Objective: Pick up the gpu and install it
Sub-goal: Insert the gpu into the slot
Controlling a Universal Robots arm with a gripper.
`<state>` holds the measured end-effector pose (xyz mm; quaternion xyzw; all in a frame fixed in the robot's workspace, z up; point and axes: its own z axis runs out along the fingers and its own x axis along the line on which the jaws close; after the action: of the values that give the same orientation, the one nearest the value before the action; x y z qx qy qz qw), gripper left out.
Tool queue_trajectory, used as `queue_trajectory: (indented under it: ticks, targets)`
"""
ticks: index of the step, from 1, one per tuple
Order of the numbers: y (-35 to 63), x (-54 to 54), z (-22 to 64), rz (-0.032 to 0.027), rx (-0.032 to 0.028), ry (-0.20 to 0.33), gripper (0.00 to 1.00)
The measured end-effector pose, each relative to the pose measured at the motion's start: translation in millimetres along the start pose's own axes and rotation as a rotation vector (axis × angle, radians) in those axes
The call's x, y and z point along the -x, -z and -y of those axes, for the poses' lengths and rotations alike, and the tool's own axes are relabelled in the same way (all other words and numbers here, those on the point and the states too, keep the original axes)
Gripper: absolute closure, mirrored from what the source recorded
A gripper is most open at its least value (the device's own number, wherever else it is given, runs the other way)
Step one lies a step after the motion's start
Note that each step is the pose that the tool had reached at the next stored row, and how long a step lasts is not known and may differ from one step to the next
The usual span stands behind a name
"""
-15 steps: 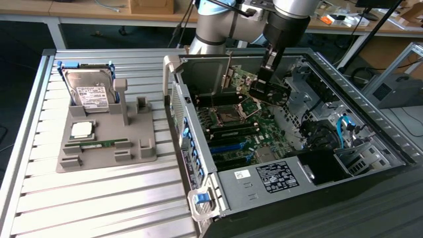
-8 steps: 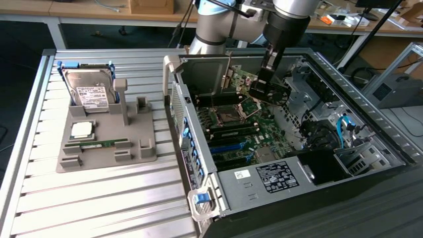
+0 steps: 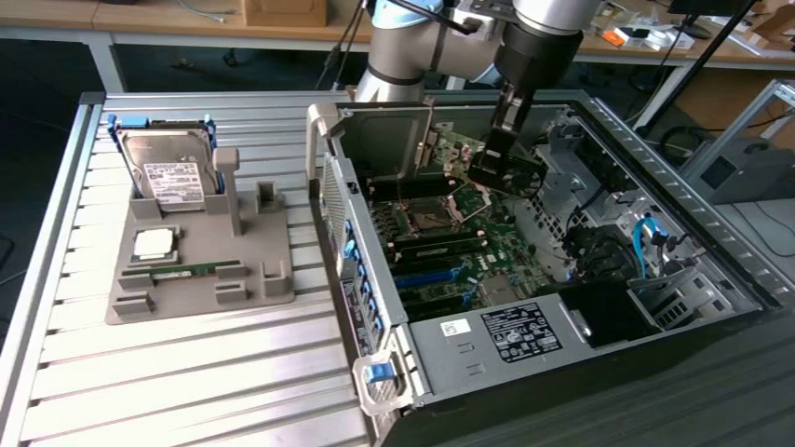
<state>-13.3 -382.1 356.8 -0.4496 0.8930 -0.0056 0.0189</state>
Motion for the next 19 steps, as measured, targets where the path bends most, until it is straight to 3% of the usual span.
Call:
queue_trajectory:
  ticks: [19]
  targets:
    - [-0.2,0.0,0.0,0.0020,0.0021,0.073,0.73]
